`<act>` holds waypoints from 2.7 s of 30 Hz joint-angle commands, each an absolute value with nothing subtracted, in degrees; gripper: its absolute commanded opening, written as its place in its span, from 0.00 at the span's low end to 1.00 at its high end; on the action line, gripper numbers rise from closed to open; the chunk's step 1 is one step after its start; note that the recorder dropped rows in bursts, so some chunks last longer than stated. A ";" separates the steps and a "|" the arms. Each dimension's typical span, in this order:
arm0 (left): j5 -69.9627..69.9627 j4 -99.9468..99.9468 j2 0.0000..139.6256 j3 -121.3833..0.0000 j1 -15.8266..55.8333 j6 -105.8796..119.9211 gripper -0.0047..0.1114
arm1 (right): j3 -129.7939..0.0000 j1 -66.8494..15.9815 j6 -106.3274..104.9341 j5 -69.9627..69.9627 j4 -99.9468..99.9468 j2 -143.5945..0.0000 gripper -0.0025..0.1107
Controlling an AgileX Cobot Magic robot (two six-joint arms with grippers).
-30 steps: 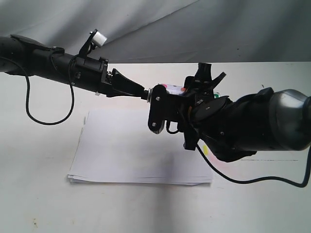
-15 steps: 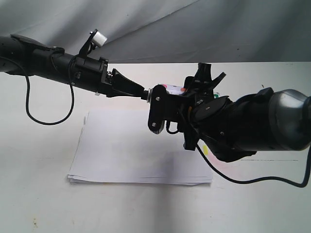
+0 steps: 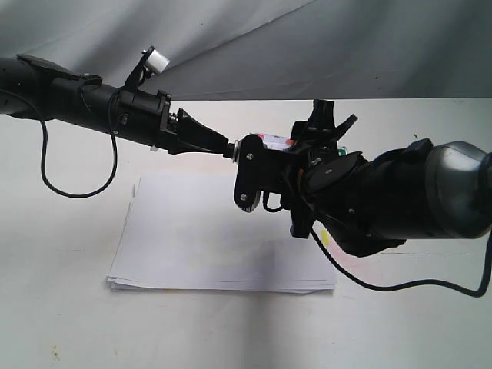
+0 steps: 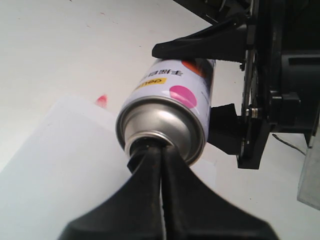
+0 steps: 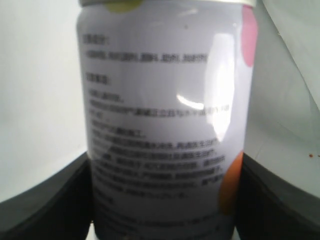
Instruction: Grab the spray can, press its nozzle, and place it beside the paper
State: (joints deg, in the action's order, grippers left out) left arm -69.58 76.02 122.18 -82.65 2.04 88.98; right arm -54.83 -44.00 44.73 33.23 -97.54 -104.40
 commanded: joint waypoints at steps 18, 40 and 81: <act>-69.96 73.54 118.07 -78.81 -6.13 87.49 0.04 | -55.28 -44.07 44.80 33.08 -99.95 -103.57 0.02; -69.96 73.97 114.63 -73.60 -8.67 88.06 0.04 | -55.43 -43.84 52.39 33.90 -77.87 -86.02 0.02; -69.96 76.08 114.63 -73.60 -8.67 88.72 0.04 | -28.10 -43.86 119.48 53.62 -99.95 -80.25 0.02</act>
State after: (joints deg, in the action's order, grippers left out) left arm -69.65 75.37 115.24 -73.81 -8.69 88.50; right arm -26.00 -44.00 118.87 49.30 -97.41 -77.41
